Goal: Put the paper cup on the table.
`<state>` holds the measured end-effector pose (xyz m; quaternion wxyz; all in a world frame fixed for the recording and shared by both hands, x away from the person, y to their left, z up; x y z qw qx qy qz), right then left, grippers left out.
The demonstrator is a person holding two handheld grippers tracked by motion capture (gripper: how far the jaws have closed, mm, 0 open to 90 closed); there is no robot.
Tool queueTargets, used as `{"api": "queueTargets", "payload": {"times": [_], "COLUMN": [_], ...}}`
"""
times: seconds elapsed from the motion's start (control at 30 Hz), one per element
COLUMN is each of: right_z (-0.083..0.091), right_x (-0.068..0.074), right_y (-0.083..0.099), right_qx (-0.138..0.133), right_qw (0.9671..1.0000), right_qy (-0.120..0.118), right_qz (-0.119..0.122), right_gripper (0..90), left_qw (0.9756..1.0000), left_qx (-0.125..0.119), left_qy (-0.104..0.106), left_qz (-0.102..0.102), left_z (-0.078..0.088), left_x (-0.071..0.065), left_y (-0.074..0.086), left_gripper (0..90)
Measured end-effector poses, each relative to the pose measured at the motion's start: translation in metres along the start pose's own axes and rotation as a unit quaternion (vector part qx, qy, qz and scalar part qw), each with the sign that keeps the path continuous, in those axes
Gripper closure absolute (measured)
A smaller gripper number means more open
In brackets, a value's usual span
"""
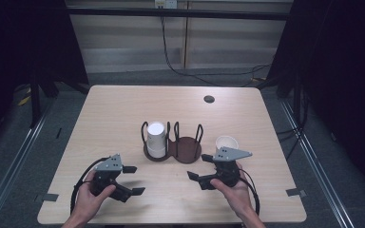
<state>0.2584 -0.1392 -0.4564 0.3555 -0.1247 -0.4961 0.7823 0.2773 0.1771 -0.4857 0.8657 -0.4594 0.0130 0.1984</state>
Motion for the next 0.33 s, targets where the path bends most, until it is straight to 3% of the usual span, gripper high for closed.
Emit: {"api": "queueTargets", "payload": {"times": [0.17,0.33], "right_z": [-0.007,-0.018], "right_x": [0.003,0.002], "right_y": [0.013,0.019], "right_qx": [0.004,0.018], "right_qw": [1.0000,0.9998], "right_qy": [-0.003,-0.001], "right_qz": [-0.003,-0.001], "right_gripper": [18.2,15.9], "left_qw": [0.9999,1.0000], "left_qx": [0.001,-0.003], "left_qy": [-0.002,0.000], "left_qz": [-0.011,-0.004], "left_z": [0.000,-0.004], "left_x": [-0.003,-0.004], "left_y": [-0.001,-0.002], "left_gripper": [16.0,16.1]}}
Point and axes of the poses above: each handheld gripper's, and its own axes: z roughly backward along the jaws, y roughly out of its underside, x roughly to its left, the point moved 3 cm from there along -z, roughly forward along the jaws, and after that the axes turned 1 degree about y, right-handed, at the moved point
